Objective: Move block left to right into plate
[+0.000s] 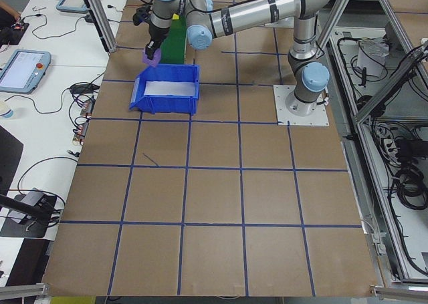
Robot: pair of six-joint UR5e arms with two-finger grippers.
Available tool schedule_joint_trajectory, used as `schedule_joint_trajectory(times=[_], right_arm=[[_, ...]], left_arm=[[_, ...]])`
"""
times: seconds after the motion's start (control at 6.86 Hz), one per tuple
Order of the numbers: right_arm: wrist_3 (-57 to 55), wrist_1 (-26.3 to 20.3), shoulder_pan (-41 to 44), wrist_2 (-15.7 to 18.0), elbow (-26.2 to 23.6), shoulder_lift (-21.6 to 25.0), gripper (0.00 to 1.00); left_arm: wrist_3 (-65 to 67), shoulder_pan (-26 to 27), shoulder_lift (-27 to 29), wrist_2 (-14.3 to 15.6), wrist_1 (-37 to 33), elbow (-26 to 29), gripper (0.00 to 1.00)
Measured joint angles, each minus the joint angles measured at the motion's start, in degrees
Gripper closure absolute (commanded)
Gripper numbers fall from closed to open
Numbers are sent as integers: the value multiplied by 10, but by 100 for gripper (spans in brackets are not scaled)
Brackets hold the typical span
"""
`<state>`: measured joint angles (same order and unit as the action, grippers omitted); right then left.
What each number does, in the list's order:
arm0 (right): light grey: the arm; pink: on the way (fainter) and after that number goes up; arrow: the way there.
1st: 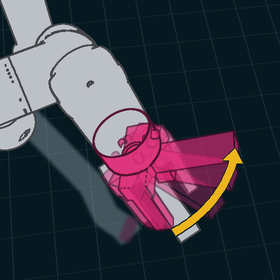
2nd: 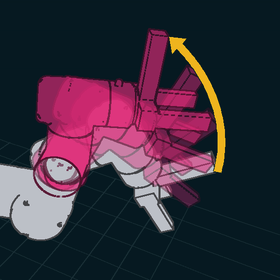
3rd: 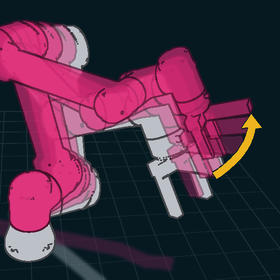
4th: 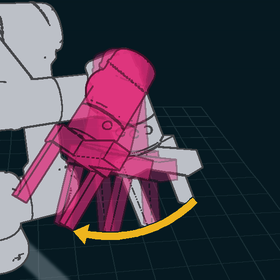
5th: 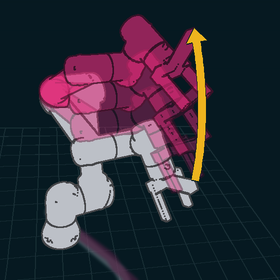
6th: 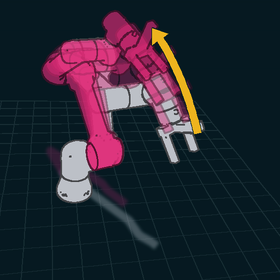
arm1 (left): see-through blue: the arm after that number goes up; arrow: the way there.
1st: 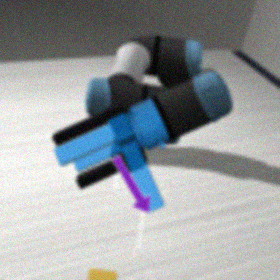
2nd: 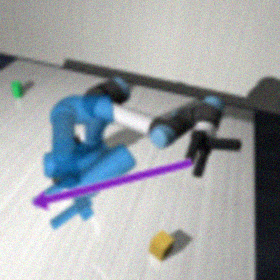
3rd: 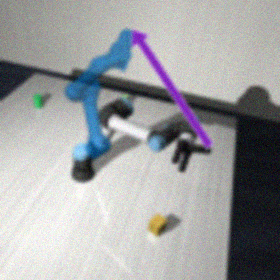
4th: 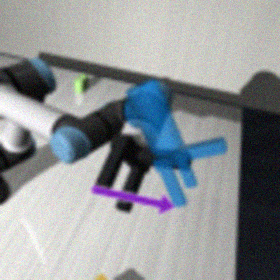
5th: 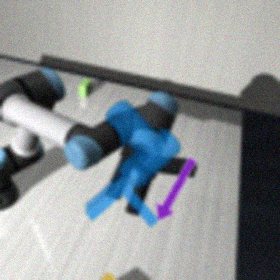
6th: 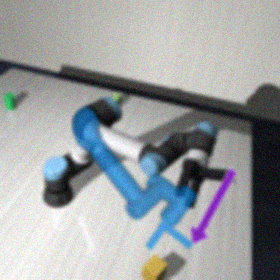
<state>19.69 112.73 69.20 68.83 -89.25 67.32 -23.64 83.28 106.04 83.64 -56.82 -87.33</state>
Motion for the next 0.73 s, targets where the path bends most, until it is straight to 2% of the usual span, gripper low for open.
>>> schedule_joint_trajectory(times=[0.58,0.73], right_arm=[[-2,9,0,-4,-5,0,0],[-2,23,0,-10,-5,-2,0]], left_arm=[[125,95,-2,-8,1,-10,46],[125,106,5,-28,2,-20,46]])
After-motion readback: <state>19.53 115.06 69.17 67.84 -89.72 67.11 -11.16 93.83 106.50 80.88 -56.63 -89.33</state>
